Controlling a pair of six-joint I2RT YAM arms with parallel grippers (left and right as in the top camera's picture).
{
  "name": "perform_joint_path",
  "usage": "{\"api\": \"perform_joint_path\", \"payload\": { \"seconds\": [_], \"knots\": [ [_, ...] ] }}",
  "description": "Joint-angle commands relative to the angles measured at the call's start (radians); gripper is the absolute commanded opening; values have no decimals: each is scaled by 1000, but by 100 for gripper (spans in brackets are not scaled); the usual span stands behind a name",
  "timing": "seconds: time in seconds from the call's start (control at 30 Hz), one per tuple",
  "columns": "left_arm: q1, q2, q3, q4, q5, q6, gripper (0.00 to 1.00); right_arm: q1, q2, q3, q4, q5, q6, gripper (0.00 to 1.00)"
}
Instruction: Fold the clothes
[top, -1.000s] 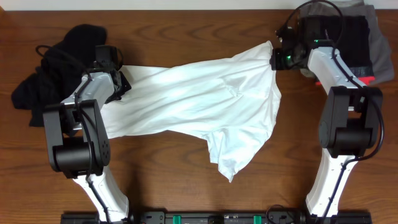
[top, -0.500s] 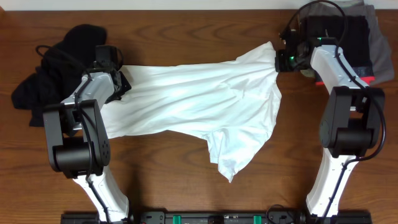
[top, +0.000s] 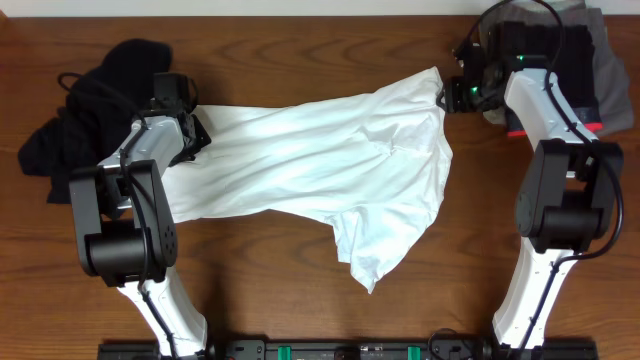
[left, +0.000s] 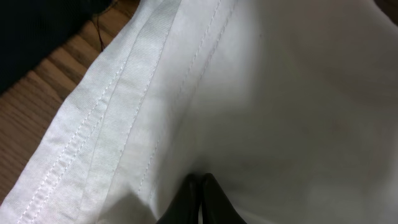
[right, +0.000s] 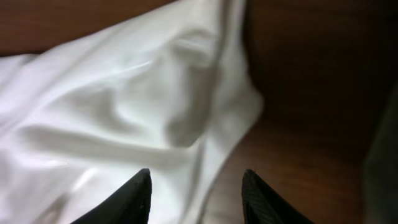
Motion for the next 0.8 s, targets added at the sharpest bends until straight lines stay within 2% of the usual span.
{"api": "perform_joint_path", "payload": {
  "seconds": [0.0, 0.2, 0.43, 0.63, 0.77],
  "knots": [
    [8, 75, -18, -16, -5, 10, 6, -10, 7, 73, -79, -131, -5, 45],
    [8, 75, -18, -17, -5, 10, 6, 54, 7, 52, -219, -74, 7, 42],
    [8, 75, -18, -17, -5, 10, 6, 165, 7, 21, -278, 71, 143, 36],
    [8, 75, -18, -20, -5, 10, 6, 235, 7, 21, -313, 330, 336, 35],
    [8, 75, -18, -20, -5, 10, 6, 254, 7, 21, -333, 431, 407, 34]
  ]
}}
